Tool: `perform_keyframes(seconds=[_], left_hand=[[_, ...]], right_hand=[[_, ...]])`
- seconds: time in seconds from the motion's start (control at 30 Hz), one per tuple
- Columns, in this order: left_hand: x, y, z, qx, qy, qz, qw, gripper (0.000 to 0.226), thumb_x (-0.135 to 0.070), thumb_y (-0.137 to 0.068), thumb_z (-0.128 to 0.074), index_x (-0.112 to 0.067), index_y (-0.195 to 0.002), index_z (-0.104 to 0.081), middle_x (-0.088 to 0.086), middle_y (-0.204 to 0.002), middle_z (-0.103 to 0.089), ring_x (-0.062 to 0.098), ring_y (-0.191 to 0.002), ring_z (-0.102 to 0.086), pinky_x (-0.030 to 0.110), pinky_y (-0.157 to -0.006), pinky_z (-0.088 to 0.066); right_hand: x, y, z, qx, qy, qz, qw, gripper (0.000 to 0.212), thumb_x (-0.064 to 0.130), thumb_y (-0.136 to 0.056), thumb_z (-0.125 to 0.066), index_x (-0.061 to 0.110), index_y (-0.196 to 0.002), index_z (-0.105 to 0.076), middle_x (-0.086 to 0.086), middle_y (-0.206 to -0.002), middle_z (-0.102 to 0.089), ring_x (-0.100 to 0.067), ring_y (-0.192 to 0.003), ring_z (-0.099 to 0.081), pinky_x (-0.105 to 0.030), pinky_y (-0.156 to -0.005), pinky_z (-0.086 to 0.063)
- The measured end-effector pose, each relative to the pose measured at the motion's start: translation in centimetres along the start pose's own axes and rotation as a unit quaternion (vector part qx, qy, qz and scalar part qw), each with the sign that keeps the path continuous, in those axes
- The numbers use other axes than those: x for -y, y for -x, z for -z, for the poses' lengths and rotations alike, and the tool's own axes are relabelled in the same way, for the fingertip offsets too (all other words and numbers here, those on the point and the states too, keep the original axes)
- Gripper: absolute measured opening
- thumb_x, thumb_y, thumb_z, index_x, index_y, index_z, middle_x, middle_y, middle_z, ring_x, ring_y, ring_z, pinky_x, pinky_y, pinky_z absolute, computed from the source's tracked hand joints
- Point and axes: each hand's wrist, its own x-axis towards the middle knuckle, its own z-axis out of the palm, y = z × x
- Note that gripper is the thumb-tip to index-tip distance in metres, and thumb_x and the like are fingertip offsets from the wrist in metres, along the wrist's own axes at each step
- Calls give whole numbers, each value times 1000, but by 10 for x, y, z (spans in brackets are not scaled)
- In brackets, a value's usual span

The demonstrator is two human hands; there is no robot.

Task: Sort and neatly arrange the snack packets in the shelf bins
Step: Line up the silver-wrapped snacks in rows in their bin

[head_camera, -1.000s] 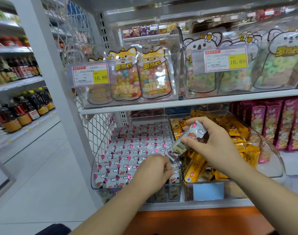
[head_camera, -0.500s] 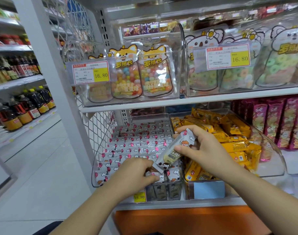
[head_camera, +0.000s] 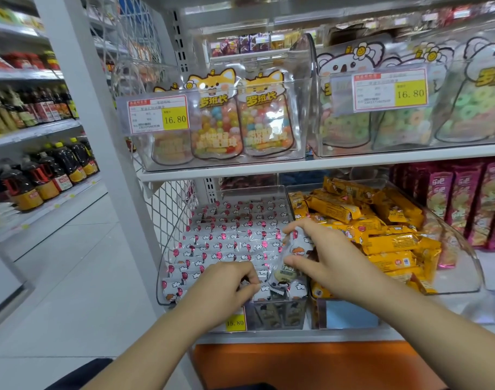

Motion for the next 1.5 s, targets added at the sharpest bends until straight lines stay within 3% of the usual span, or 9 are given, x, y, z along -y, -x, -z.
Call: perform_keyframes(seconds=[0.23, 0.37, 0.53, 0.6, 0.8, 0.9, 1.03, 1.2, 1.5], left_hand=[[1, 8, -11, -75, 1, -29, 997, 7, -28, -93, -54, -25, -88, -58, -17, -65, -51, -1, -62, -47, 17, -58, -34], [6, 9, -21, -127, -45, -61, 989, 8, -27, -96, -50, -25, -89, -55, -16, -69, -47, 5, -67, -43, 19, -69, -28], [11, 13, -34, -195, -70, -83, 975, 7, -30, -90, -47, -28, -84, -50, -16, -74, -55, 5, -72, -44, 17, -68, -25], [14, 13, -38, -210, -66, -92, 971, 6, -31, -90, -44, -29, -86, -49, -16, -77, -57, 3, -73, -45, 16, -71, -28], [13, 17, -40, -207, -35, -64, 976, 12, -31, -95, -41, -25, -90, -50, -14, -79, -51, 4, -72, -41, 18, -66, -26], [12, 14, -39, -178, -28, -47, 982, 11, -29, -98, -43, -22, -94, -51, -17, -80, -42, 4, -71, -38, 21, -66, -26], [10, 14, -34, -171, -34, -58, 983, 12, -27, -97, -48, -19, -98, -56, -8, -90, -57, 12, -81, -50, 23, -74, -31], [10, 11, -32, -181, -45, -52, 981, 9, -28, -93, -55, -21, -92, -61, -13, -83, -60, 8, -78, -50, 19, -74, -28], [7, 10, -34, -193, -74, -43, 977, 8, -30, -90, -56, -26, -86, -62, -14, -79, -63, 10, -77, -56, 26, -81, -36]], right_hand=[[13, -13, 6, 76, 79, 37, 993, 42, 38, -89, -59, 30, -127, -41, 15, -94, -51, 1, -69, -47, -13, -60, -33], [18, -17, 4, 113, 99, 50, 987, 40, 36, -89, -61, 31, -124, -44, 3, -111, -58, -15, -97, -54, -30, -80, -44], [13, -21, 13, 122, 70, 25, 990, 41, 40, -84, -65, 37, -120, -47, 18, -109, -46, -8, -99, -53, -15, -72, -39], [9, -22, 16, 120, 68, 11, 990, 40, 41, -83, -66, 37, -118, -48, 16, -109, -49, -14, -101, -55, -19, -74, -41], [9, -20, -7, 128, 77, 17, 989, 36, 34, -85, -66, 34, -117, -47, 6, -90, -59, -13, -80, -58, -26, -65, -44], [7, -20, -23, 145, 124, 52, 980, 41, 32, -86, -65, 28, -123, -48, 4, -109, -59, -8, -85, -51, -21, -64, -37], [3, -18, -18, 116, 96, 58, 987, 59, 42, -81, -68, 31, -133, -42, 12, -131, -46, -2, -111, -44, -14, -89, -35], [8, -11, -10, 42, 117, 63, 990, 34, 41, -84, -65, 26, -112, -56, 10, -110, -62, -8, -99, -56, -25, -86, -46], [-7, -7, -34, 38, 250, 112, 961, 29, 49, -82, -62, 27, -100, -68, 10, -98, -67, -16, -105, -49, -32, -94, -23]])
